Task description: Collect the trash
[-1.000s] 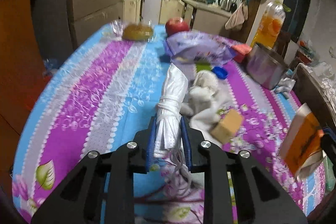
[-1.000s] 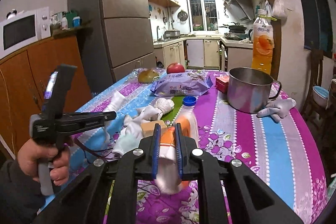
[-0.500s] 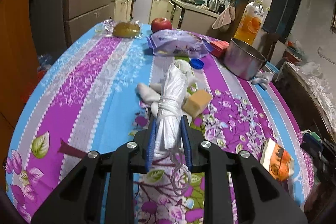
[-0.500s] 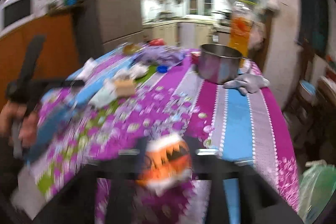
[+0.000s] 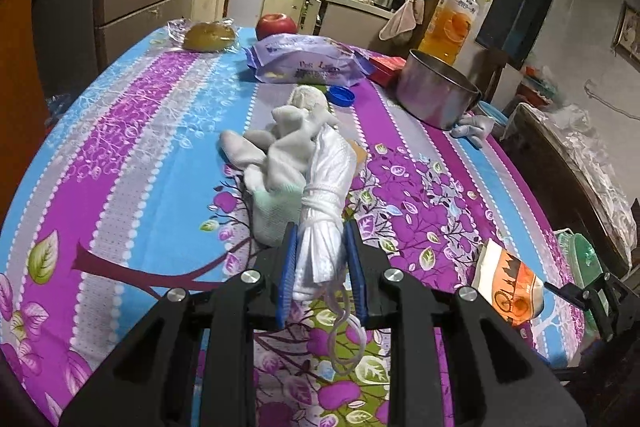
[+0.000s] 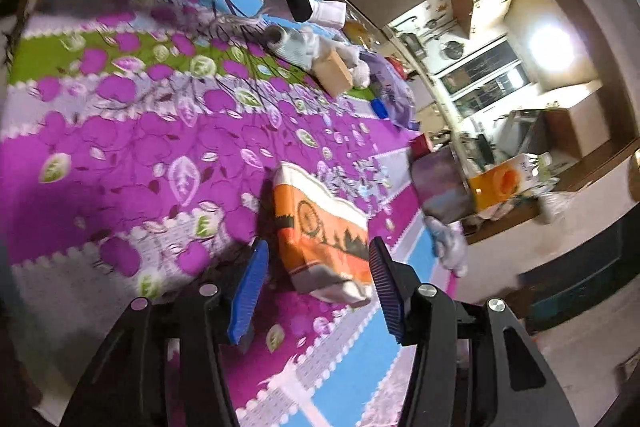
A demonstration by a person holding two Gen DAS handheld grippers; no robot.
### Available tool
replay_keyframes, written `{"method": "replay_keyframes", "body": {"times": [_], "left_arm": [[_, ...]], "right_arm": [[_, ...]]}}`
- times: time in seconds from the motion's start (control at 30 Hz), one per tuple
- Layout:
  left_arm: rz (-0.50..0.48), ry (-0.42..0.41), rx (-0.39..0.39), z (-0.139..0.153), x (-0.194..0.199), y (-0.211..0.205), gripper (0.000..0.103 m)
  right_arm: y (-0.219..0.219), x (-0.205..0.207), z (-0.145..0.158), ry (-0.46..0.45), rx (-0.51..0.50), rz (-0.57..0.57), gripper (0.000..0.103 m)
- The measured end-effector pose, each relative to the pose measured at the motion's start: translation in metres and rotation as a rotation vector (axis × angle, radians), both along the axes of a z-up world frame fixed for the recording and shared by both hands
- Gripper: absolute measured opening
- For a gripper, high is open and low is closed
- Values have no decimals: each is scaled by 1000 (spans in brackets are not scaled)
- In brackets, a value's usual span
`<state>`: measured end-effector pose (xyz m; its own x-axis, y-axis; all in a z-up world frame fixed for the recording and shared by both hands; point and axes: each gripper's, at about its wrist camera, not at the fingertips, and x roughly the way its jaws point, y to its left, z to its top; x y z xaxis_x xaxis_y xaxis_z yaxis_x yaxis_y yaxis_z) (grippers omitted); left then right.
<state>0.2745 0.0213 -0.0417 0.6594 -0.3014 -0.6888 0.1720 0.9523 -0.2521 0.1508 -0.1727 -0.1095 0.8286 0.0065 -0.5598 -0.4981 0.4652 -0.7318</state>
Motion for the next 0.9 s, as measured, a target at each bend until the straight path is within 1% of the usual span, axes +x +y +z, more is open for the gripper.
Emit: {"method": "replay_keyframes", "body": {"times": [0.07, 0.17, 0.23, 0.3, 0.33, 0.37, 0.4, 0.43, 0.53, 0.57, 0.63, 0.7, 0.77, 0.87, 0.9], "left_arm": [[-12, 1, 1, -1, -1, -4, 23], [-35, 0, 3, -2, -2, -13, 23], [-41, -3, 9, -4, -4, -17, 23], [-44, 2, 14, -8, -6, -22, 23], [-45, 4, 16, -9, -6, -23, 23], [-46, 7, 20, -11, -8, -25, 23], [-48, 10, 20, -12, -9, -26, 23], [-47, 8, 23, -13, -11, -27, 23], [-43, -11, 39, -12, -19, -33, 23], [-41, -15, 38, -11, -20, -35, 23], [-29, -31, 45, -9, -25, -39, 23], [-23, -54, 52, -4, -32, -44, 23], [-15, -85, 63, 3, -41, -51, 23], [1, -125, 79, 14, -52, -62, 23], [3, -133, 81, 17, -54, -64, 23]], "right_arm": [[3, 3, -4, -17, -21, -14, 53], [6, 8, -9, -7, -32, -30, 52], [8, 11, -10, -16, -29, -51, 51], [7, 16, -12, -20, -24, -80, 44], [6, 17, -13, -12, -17, -90, 38], [5, 17, -14, -33, -10, -98, 34], [5, 16, -13, -31, 16, -105, 25], [3, 16, -12, -31, 44, -114, 23], [-7, 15, 3, -35, 193, -163, 21], [-12, 15, 10, -35, 265, -192, 21], [-20, 13, 20, -44, 367, -230, 21], [-36, 14, 38, -25, 555, -286, 21], [-50, 13, 53, -19, 703, -328, 21], [-67, 12, 72, -10, 907, -379, 21], [-71, 12, 77, -10, 944, -392, 21]]}}
